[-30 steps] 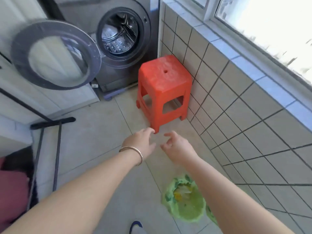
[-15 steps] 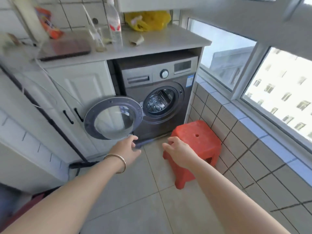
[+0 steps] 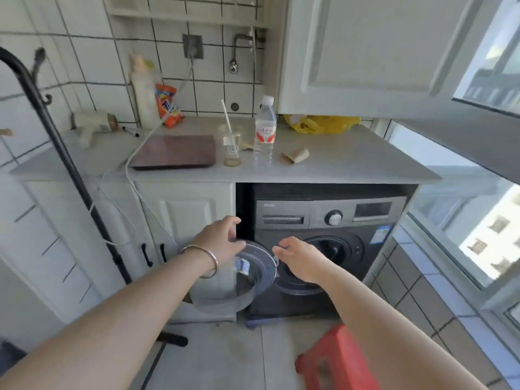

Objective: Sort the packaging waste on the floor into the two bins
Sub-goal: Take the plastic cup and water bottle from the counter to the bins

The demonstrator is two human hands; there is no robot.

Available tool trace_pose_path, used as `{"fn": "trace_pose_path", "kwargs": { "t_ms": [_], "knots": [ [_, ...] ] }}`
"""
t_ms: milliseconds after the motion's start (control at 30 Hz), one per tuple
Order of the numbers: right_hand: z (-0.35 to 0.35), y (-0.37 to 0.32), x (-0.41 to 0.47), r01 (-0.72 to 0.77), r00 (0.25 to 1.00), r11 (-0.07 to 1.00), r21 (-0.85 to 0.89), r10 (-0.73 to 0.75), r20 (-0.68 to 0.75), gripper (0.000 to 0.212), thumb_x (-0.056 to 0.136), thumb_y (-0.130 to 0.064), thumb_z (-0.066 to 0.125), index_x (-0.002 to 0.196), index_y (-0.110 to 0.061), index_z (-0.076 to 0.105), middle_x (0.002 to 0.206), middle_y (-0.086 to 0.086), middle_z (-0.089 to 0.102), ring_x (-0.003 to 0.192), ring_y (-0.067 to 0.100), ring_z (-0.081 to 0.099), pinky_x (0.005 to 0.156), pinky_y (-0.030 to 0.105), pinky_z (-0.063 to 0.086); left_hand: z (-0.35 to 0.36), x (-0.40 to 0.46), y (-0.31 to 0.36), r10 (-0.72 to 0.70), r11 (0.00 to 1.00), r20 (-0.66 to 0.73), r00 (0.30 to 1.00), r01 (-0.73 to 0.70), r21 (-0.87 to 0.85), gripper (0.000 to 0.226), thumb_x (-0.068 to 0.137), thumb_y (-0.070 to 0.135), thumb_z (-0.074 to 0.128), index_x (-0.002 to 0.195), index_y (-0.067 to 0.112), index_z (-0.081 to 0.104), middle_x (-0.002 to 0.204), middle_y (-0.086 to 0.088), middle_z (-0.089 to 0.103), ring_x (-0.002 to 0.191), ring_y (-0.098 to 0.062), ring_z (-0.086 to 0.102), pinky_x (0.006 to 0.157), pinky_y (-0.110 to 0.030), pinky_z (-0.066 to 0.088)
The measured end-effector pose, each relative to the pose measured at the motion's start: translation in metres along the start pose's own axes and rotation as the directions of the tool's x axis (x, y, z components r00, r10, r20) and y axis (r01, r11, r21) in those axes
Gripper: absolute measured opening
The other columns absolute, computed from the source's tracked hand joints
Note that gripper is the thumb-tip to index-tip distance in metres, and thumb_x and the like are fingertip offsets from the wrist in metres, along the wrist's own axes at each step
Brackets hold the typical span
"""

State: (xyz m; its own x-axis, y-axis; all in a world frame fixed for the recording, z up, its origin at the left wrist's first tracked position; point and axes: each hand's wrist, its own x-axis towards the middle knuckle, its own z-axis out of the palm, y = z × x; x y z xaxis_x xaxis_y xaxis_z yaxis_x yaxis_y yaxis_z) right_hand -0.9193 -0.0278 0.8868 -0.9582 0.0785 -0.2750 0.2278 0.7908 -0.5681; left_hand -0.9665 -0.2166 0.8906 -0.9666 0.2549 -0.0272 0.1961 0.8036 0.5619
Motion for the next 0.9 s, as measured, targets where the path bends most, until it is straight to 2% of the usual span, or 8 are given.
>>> {"fn": "trace_pose_path", "kwargs": {
  "t_ms": [100,267,367,500,567,667,800,900],
  "knots": [
    [-0.009,-0.023,0.046,0.032,0.999,0.999,0.007,-0.032,-0.014,0.051,0.095,-0.043,0.043,0.138,-0.017,0.040,0.133,0.006,0.054,0.117,0.023,0.053,0.093,0.032,0.041,-0.013,0.041,-0.017,-0.026,1.000,-0.016,1.000,0.026,0.006,0.050,0.085,0.034,0.058,0.131,0.027,0.042,0.119,0.005,0.054,0.102,-0.017,0.059,0.094,-0.033,0.045],
    [-0.030,-0.047,0.128,0.050,0.985,0.999,0.017,-0.047,-0.164,0.054,0.090,-0.043,0.051,0.138,-0.022,0.037,0.129,0.003,0.054,0.113,0.023,0.054,0.090,0.035,0.046,-0.038,0.127,-0.038,-0.073,0.995,-0.088,0.994,0.066,-0.072,0.056,0.084,0.033,0.059,0.135,0.021,0.040,0.131,0.002,0.051,0.113,-0.018,0.055,0.098,-0.032,0.043],
    [-0.048,-0.064,0.181,0.041,0.958,0.989,0.143,0.002,-0.288,0.061,0.088,-0.040,0.057,0.140,-0.021,0.032,0.129,0.004,0.053,0.111,0.024,0.056,0.088,0.036,0.048,-0.056,0.187,-0.046,-0.116,0.961,-0.148,0.982,0.073,-0.269,0.059,0.081,0.028,0.064,0.135,0.018,0.042,0.134,0.000,0.052,0.117,-0.017,0.054,0.096,-0.029,0.041],
    [-0.065,-0.083,0.235,0.035,0.909,0.948,0.317,0.101,-0.404,0.077,0.083,-0.040,0.064,0.145,-0.021,0.022,0.136,0.003,0.046,0.113,0.024,0.055,0.082,0.034,0.047,-0.077,0.257,-0.045,-0.138,0.805,-0.204,0.969,-0.010,-0.593,0.076,0.076,0.017,0.074,0.140,0.014,0.033,0.139,-0.002,0.045,0.125,-0.016,0.047,0.097,-0.026,0.040],
    [-0.074,-0.089,0.257,0.052,0.880,0.927,0.372,0.134,-0.456,0.081,0.081,-0.038,0.068,0.144,-0.020,0.022,0.140,0.003,0.044,0.120,0.024,0.050,0.089,0.034,0.044,-0.081,0.285,-0.046,-0.129,0.792,-0.203,0.971,-0.022,-0.610,0.076,0.074,0.019,0.077,0.136,0.018,0.033,0.128,0.006,0.044,0.122,-0.013,0.045,0.090,-0.018,0.037],
    [-0.082,-0.091,0.282,0.057,0.870,0.897,0.438,0.171,-0.462,0.083,0.078,-0.034,0.073,0.143,-0.018,0.024,0.141,0.000,0.043,0.124,0.023,0.047,0.090,0.032,0.041,-0.073,0.317,-0.053,-0.134,0.802,-0.127,0.983,0.032,-0.596,0.098,0.062,0.035,0.083,0.142,0.015,0.029,0.144,0.003,0.039,0.133,-0.016,0.039,0.107,-0.031,0.035],
    [-0.090,-0.094,0.307,0.093,0.892,0.875,0.475,0.139,-0.431,0.078,0.070,-0.031,0.079,0.132,-0.017,0.034,0.121,-0.002,0.052,0.105,0.018,0.052,0.077,0.026,0.042,-0.063,0.342,-0.045,-0.083,0.811,-0.163,0.983,-0.029,-0.584,0.079,0.067,0.019,0.082,0.133,0.016,0.038,0.131,0.000,0.046,0.122,-0.017,0.045,0.096,-0.023,0.035],
    [-0.091,-0.092,0.320,0.093,0.906,0.866,0.491,0.131,-0.402,0.072,0.065,-0.032,0.082,0.122,-0.021,0.041,0.110,-0.004,0.059,0.102,0.017,0.057,0.080,0.028,0.042,-0.054,0.352,-0.041,-0.038,0.792,-0.214,0.976,-0.101,-0.603,0.090,0.062,0.015,0.084,0.136,0.024,0.032,0.134,0.002,0.046,0.119,-0.014,0.046,0.104,-0.029,0.038]
  ]
}}
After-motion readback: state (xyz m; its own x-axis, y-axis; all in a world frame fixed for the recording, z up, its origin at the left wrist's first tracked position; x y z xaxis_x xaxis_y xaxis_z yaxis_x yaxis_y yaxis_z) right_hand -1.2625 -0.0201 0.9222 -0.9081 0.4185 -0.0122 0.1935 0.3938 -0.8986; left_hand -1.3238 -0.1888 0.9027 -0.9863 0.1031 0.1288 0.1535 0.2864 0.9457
